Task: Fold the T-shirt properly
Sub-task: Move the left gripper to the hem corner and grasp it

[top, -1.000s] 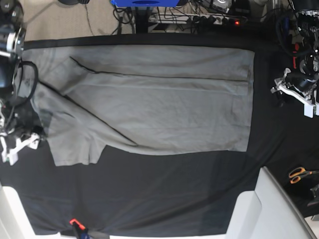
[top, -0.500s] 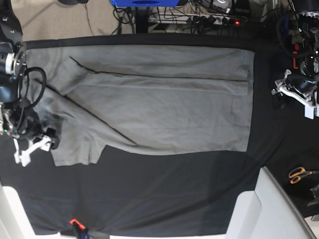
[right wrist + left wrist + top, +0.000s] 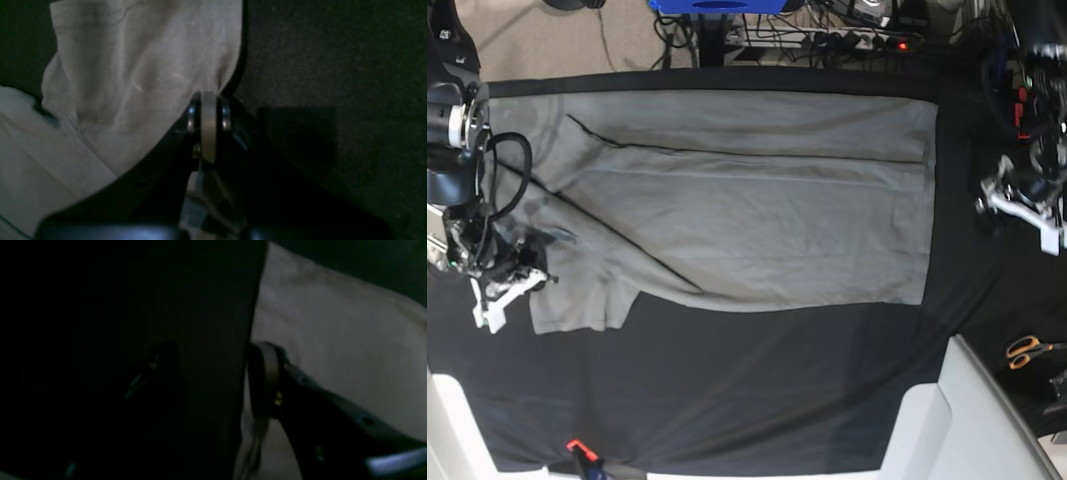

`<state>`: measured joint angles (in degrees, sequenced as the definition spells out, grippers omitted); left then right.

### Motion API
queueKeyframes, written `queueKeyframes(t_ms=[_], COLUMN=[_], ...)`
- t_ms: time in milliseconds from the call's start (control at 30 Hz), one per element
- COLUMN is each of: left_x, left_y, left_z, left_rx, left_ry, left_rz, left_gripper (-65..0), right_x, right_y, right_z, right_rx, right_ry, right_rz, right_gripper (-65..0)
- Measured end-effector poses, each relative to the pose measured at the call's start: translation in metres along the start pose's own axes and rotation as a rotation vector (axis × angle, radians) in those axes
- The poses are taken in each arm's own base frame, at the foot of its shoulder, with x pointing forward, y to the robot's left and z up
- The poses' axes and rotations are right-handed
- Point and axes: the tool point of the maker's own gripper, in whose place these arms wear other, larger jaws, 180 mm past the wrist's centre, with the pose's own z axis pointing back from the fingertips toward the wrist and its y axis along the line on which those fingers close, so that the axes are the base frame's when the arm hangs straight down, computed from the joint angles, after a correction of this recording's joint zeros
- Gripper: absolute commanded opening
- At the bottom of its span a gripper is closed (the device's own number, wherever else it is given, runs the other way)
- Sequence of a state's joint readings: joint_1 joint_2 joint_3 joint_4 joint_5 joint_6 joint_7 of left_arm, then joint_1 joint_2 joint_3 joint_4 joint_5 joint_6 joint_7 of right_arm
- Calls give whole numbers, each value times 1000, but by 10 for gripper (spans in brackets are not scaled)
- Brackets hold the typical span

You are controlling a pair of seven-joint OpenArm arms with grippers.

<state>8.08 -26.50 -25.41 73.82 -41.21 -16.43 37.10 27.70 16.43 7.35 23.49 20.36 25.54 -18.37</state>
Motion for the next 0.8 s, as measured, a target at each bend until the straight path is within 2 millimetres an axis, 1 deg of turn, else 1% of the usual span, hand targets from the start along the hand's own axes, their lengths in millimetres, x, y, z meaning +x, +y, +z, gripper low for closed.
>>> queueKeyframes(t_ms=[100, 167, 300, 367, 400, 467, 533, 633, 800], left_x=[15, 15, 2, -7, -10, -23, -24, -18, -23], left_y=[4, -1, -35, -47, -49, -49, -50, -53, -49], left_z=[-20, -39, -76, -88, -92, -97, -100, -105, -104], left_rx=[4, -1, -64, -78, -78, -70, -70, -71, -64], left_ry=[-15, 22, 119, 139, 121, 127, 95, 87, 83], left_rz=[72, 82, 82, 101, 119, 151, 175, 185, 196], left_gripper=[-329, -329, -329, -329, -329, -329, -329, -329, -331], right_x=[0, 0, 0, -1, -1, -1, -1, -1, -1], right_y=[0, 0, 2, 1, 2, 2, 2, 1, 1], right_z=[0, 0, 0, 0, 0, -1, 0, 0, 0], right_rx=[1, 4, 7, 6, 8, 9, 9, 7, 7], right_ry=[1, -2, -2, 0, -3, -2, -1, 0, 0], right_rz=[1, 1, 0, 3, 1, 2, 2, 3, 3], right_gripper=[-644, -644, -644, -644, -644, -644, -644, -644, -644])
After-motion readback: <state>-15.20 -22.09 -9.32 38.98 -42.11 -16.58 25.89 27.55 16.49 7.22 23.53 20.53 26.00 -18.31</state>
